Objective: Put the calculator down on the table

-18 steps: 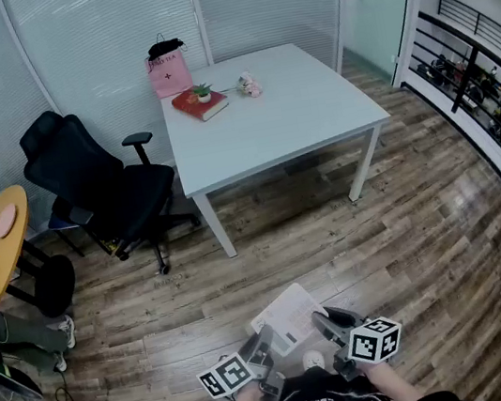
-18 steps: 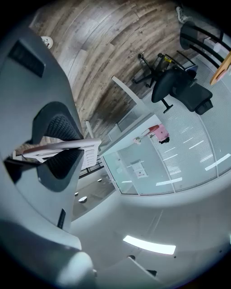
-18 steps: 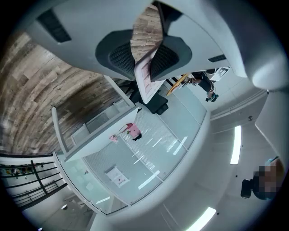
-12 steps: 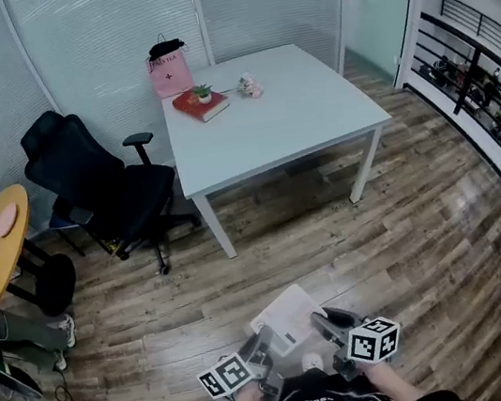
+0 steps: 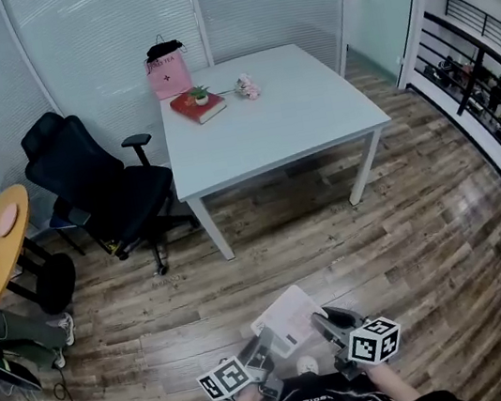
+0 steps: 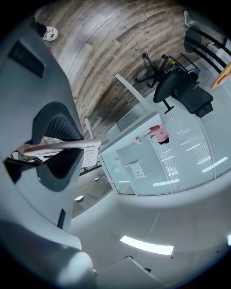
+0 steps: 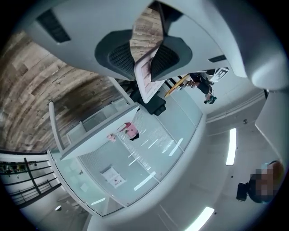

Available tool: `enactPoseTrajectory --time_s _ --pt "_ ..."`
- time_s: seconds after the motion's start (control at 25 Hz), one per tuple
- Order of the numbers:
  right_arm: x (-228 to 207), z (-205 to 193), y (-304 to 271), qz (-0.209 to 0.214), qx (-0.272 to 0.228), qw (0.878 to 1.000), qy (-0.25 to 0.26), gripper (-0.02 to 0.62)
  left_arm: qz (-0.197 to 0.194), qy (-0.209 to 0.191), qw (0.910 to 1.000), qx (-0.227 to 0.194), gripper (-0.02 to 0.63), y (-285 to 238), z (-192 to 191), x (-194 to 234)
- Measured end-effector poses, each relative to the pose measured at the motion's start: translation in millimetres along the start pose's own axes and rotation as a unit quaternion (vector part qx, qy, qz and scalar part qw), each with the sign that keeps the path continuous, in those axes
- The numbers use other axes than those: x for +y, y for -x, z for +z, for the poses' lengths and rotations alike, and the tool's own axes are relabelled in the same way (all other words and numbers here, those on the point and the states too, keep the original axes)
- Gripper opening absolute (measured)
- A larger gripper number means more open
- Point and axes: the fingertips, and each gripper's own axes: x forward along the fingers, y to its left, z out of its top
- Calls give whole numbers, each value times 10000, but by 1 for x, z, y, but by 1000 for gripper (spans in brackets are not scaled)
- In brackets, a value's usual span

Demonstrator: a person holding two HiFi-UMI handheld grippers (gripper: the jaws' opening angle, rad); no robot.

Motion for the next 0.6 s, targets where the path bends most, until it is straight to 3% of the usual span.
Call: enactPoseTrajectory --time_s 0.24,0.6 --pt "-25 3 11 117 332 9992 177 123 -53 -256 9995 197 66 -24 -13 -5" --pt "-52 7 6 -157 535 9981 252 124 79 -170 9992 366 66 -51 -16 2"
